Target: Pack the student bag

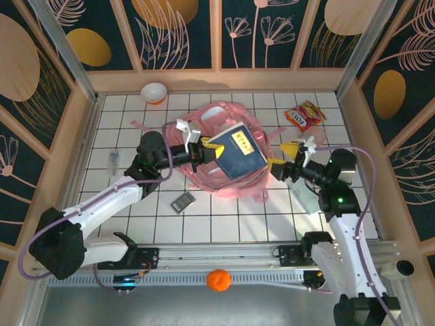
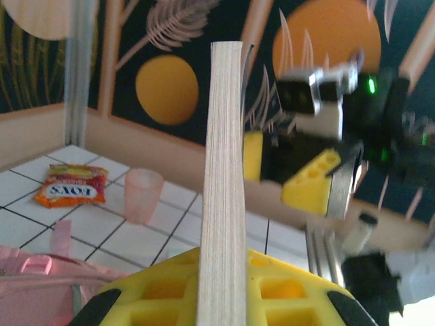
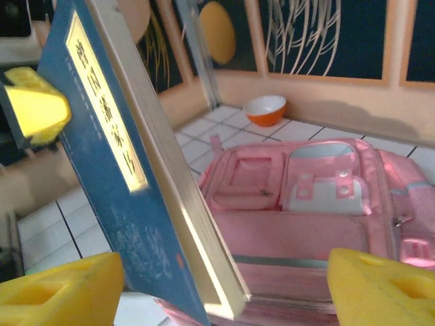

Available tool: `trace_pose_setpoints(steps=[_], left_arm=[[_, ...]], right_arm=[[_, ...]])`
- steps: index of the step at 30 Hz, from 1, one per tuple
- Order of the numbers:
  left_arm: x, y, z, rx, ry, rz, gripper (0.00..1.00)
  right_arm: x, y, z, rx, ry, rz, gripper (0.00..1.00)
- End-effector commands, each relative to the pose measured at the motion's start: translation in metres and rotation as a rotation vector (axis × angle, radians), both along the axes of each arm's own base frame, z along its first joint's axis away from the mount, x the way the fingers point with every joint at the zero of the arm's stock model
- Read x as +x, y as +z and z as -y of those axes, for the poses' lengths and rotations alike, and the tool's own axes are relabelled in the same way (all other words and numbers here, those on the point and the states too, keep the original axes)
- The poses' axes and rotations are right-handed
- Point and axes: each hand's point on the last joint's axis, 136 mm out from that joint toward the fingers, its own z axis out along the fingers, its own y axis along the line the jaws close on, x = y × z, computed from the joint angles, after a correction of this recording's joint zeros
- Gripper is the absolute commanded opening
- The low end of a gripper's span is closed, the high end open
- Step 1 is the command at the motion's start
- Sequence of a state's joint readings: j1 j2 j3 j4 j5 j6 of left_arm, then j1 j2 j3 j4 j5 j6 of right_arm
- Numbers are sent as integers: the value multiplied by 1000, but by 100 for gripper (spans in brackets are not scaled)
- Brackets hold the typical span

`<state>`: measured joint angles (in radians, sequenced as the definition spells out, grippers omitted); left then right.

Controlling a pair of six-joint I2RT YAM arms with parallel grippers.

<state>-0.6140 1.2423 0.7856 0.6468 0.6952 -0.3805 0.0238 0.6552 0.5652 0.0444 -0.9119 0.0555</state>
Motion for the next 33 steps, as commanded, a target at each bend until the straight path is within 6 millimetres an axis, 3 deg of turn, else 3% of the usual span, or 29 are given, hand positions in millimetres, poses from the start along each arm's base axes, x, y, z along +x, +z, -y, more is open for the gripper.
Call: trace_pose_setpoints(steps=[1,4,7,10,16,25,28,30,31,32,33], left_arm=[[8,80,-25,-308,99,-50,0],[25,82,-25,-366,129,-224,0],[38,82,-24,-382,158,-342,0],[49,80,-23,-392,194,-454,0],[53,73,-11,-430,116,-653,0],[54,54,2,-401,67,-782,0],[51,54,6,-406,44,-794,0],[52,51,7,-396,51,-793,0],[53,44,9,-372,66,-790,4],[56,49,9,-354,83,-760,12],[60,44,9,-309,122,-721,26]], right_arm=[[-4,30,2,259,0,-99,84],[13,17,7,365,-81,-329,86],[12,19,-5,422,-37,-464,86],[7,30,-19,463,2,-499,86],[4,52,-34,586,82,-560,85],[6,74,-56,648,146,-586,79],[15,71,-57,673,114,-622,59],[19,68,-56,687,96,-641,34],[19,67,-55,687,86,-648,10],[23,63,-50,687,55,-661,0],[27,57,-42,678,9,-674,0]])
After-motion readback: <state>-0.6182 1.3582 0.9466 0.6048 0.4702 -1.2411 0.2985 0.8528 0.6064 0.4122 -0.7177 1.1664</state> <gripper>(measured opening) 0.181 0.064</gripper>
